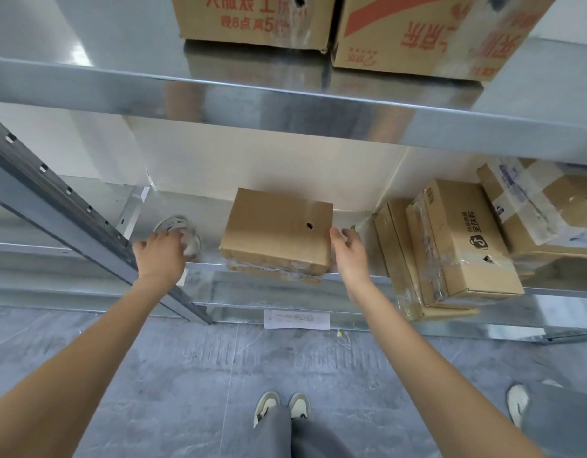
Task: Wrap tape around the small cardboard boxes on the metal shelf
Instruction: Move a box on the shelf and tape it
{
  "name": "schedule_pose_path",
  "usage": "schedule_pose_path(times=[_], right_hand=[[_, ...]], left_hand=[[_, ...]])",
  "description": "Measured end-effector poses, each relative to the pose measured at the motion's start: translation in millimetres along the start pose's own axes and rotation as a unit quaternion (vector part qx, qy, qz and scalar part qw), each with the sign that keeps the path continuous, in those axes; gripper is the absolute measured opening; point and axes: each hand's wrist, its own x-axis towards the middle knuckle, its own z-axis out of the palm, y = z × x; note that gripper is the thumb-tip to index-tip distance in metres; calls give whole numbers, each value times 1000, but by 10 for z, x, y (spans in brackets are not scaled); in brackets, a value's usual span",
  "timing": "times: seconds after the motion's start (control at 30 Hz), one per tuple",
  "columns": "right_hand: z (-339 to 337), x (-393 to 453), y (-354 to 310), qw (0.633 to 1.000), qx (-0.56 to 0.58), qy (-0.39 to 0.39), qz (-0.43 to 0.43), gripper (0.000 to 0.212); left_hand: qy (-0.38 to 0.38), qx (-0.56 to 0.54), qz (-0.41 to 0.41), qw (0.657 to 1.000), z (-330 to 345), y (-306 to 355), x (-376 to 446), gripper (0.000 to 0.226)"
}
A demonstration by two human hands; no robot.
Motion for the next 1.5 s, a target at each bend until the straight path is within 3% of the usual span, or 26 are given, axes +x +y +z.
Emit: schedule_pose_path(times=[0.1, 0.2, 0.27, 0.33, 0.43, 0.57, 1.07, 1.27, 1.4, 1.5], right_hand=[[-96, -163, -135, 989, -66, 43, -124, 46], [-141, -433, -330, 978, -50, -29, -199, 36], [-144, -638, -456, 967, -29, -124, -219, 32], [-127, -791, -527, 958, -21, -198, -206, 33], [-120, -880, -545, 960, 9, -232, -160, 38], [-183, -887, -470, 960, 38, -250, -118, 36], [-255, -821, -351, 973, 29, -179, -144, 12], [-263, -799, -372, 974, 36, -136, -180, 7], [-276, -768, -354, 978, 46, -137, -152, 8], [-326, -720, -365, 978, 23, -131, -158, 8]], left_hand=[[57, -240, -32, 969, -354, 109, -161, 21], [60, -477, -7, 877, -798, 325, -555, 15], [41, -541, 54, 838, -1022, 541, -875, 10], [-25, -585, 104, 804, -1090, 775, -1124, 9], [-124, -612, 143, 768, -1014, 1061, -1379, 11], [-164, -642, 139, 736, -863, 1197, -1555, 12], [-174, -656, 119, 724, -657, 1341, -1637, 9], [-140, -655, 156, 726, -679, 1399, -1709, 19], [-113, -598, 223, 761, -616, 1435, -1768, 24], [-101, -568, 213, 788, -520, 1422, -1764, 40]])
